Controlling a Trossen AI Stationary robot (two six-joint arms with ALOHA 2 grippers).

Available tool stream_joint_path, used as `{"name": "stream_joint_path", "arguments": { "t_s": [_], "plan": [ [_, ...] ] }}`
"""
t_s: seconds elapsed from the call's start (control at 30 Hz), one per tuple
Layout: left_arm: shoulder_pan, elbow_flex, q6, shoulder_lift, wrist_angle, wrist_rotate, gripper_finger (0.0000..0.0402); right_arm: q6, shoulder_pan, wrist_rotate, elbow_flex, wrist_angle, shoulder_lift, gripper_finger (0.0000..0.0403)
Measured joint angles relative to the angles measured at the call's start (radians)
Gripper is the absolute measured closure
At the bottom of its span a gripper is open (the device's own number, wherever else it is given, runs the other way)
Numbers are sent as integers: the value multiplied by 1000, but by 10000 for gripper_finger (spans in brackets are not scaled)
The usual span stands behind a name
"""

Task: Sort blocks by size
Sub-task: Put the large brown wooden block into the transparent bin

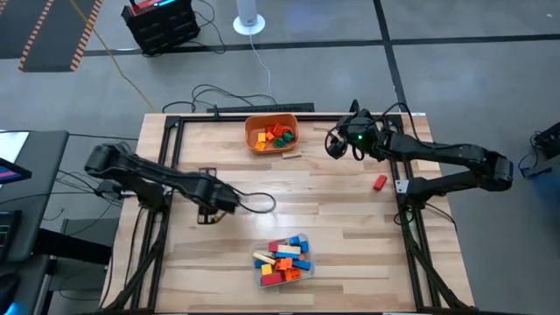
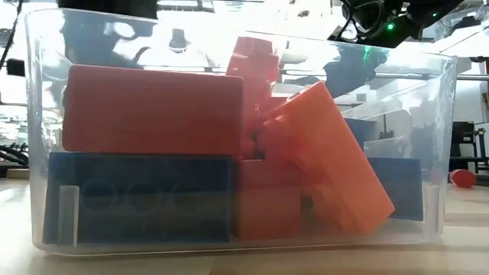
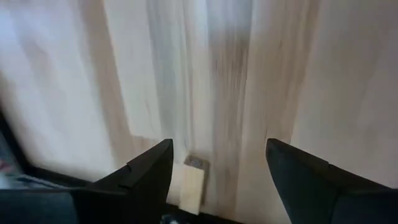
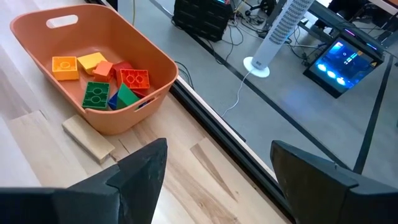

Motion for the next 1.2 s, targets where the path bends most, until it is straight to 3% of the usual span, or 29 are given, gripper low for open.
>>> {"name": "stream_joint_path", "arguments": {
  "t_s": [0.13, 0.33, 0.53, 1.07, 1.2],
  "plan": [
    [71, -182, 28, -127, 40, 17, 152, 0, 0, 0, 0, 1, 0, 86],
    [206, -304, 55, -172, 51, 66, 152, 1, 0, 0, 0, 5, 0, 86],
    [272, -306, 50, -81, 58, 67, 152, 6, 0, 0, 0, 21, 0, 86],
    [296, -300, 45, 233, 71, 44, 153, 3, 0, 0, 0, 16, 0, 86],
    [300, -284, 59, 275, 76, 29, 180, 1, 0, 0, 0, 16, 0, 86]
  ]
}}
